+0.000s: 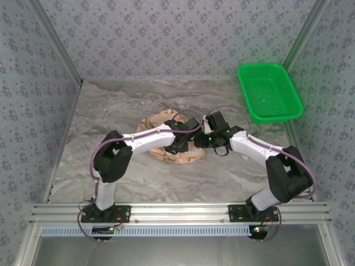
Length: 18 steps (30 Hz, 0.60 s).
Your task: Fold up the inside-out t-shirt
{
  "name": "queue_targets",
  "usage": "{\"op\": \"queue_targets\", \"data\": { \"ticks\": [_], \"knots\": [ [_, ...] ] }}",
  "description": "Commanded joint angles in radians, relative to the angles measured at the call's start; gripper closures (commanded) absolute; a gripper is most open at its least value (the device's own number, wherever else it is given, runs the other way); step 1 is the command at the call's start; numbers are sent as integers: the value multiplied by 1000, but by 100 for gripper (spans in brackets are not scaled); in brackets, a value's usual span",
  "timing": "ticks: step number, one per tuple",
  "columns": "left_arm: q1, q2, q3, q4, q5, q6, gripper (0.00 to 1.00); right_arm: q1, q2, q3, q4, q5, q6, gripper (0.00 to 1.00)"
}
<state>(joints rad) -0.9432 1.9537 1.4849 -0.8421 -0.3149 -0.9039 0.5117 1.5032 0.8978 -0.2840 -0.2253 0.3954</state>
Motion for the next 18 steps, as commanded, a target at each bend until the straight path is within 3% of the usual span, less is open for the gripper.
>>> {"op": "queue_targets", "data": {
  "ticks": [1, 11, 18],
  "knots": [
    [0, 26, 16, -58, -68, -50, 67, -9, -16, -10, -2, -20, -4, 66],
    [1, 27, -60, -64, -152, -93, 70, -8, -12, -6, -14, -18, 0, 67],
    [4, -35, -88, -40, -133, -58, 95, -9, 0, 0, -8, -23, 7, 74]
  ]
}}
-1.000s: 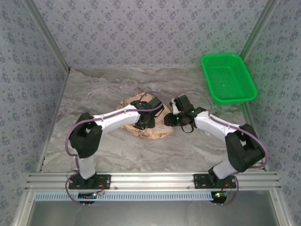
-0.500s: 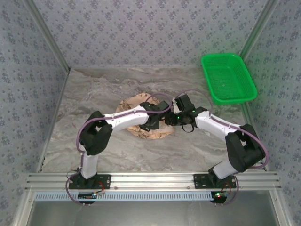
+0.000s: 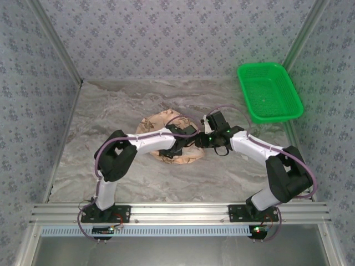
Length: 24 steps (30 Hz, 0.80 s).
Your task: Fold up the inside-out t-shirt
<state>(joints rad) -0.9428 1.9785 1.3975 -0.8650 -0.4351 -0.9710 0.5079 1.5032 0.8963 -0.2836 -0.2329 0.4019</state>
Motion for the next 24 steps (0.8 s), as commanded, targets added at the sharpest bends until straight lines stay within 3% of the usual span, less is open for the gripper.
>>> {"op": "queue_targets", "data": {
  "ticks": [1, 7, 12, 17, 20, 24],
  "knots": [
    [4, -73, 3, -20, 1, 21, 98, -5, 1, 5, -13, -14, -3, 76],
    [7, -218, 34, -53, 116, 113, 100, -7, -28, 52, -77, 75, -22, 100],
    [58, -328, 78, -68, 278, 221, 100, -3, -99, 66, -66, 182, -3, 100],
    [129, -410, 187, -85, 364, 317, 100, -6, -167, 150, -40, 326, -10, 100],
    [206, -438, 271, -41, 370, 396, 100, -26, -153, 274, -29, 374, -62, 100],
    [290, -415, 492, -2, 359, 609, 100, -47, -93, 541, -76, 406, -124, 100]
  ]
}}
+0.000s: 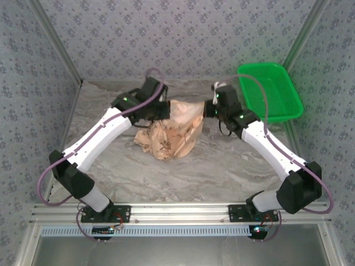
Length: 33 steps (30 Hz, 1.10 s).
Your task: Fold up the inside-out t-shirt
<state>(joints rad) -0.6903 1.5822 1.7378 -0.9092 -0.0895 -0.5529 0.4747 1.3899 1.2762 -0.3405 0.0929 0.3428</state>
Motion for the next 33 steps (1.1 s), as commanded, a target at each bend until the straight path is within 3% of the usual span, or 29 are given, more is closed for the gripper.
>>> {"op": "queue_targets", "data": {
  "ticks": [1, 5, 8, 10, 12, 14, 19, 22, 23, 25, 28, 33],
  "knots": [
    [45, -11, 220, 36, 11, 231, 100, -15, 25, 229, -57, 89, -63, 100],
    [27, -46, 407, 18, 35, 351, 100, 22, -4, 473, -199, 146, -75, 100],
    [-18, -141, 339, 61, 27, 382, 98, 95, -100, 466, -181, 194, -121, 100],
    [-32, -205, 265, 86, 79, 379, 94, 133, -163, 435, -171, 203, -128, 100],
    [-31, -269, 155, 133, 137, 331, 90, 178, -214, 410, -183, 231, -126, 100],
    [-31, -315, 59, 179, 179, 271, 91, 202, -256, 360, -182, 239, -109, 100],
    [-17, -318, -52, 200, 229, 230, 96, 161, -238, 270, -158, 197, -106, 100],
    [54, -253, -24, 215, 275, 213, 100, 78, -135, 303, -135, 118, -114, 100],
    [96, -212, 18, 213, 306, 238, 100, 33, -92, 324, -109, 89, -109, 100],
    [178, -108, 136, 217, 250, 220, 100, -44, 17, 389, -43, 43, -89, 100],
    [290, 130, 448, 174, 259, 166, 100, -119, 228, 629, -42, -9, -60, 100],
    [311, 546, 1235, -68, 239, 283, 100, -156, 554, 1195, -239, -52, -73, 100]
  ]
}}
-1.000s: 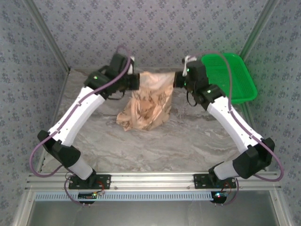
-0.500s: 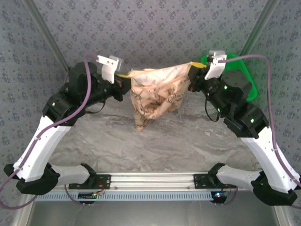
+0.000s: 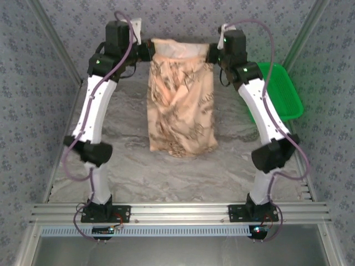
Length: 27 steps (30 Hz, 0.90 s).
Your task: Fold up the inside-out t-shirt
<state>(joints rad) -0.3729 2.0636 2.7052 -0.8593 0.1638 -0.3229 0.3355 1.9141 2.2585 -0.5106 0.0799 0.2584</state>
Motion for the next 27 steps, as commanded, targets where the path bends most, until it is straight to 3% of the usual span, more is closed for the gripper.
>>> {"op": "queue_targets", "data": {
  "ticks": [1, 4, 8, 12, 16, 20, 24, 27],
  "knots": [
    [-6, 98, 345, -113, -39, 62, 100, -26, 74, 314, -83, -62, 17, 100],
    [-2, -3, 205, 22, -85, 85, 100, -36, 146, 524, -116, -110, 17, 100],
    [-38, -204, -77, 123, -183, 155, 100, -25, 82, 508, -150, -139, 25, 100],
    [-142, -384, -328, 123, -278, 259, 100, 52, -139, 193, -98, -116, -15, 100],
    [-275, -556, -545, 123, -387, 294, 100, 174, -420, -181, 4, -16, -34, 100],
    [-373, -664, -611, 160, -399, 295, 100, 268, -580, -297, 6, 68, -32, 100],
    [-374, -699, -624, 247, -302, 221, 100, 263, -607, -273, -3, 124, -60, 100],
    [-375, -662, -598, 268, -301, 234, 100, 224, -561, -199, -37, 125, -84, 100]
  ]
}}
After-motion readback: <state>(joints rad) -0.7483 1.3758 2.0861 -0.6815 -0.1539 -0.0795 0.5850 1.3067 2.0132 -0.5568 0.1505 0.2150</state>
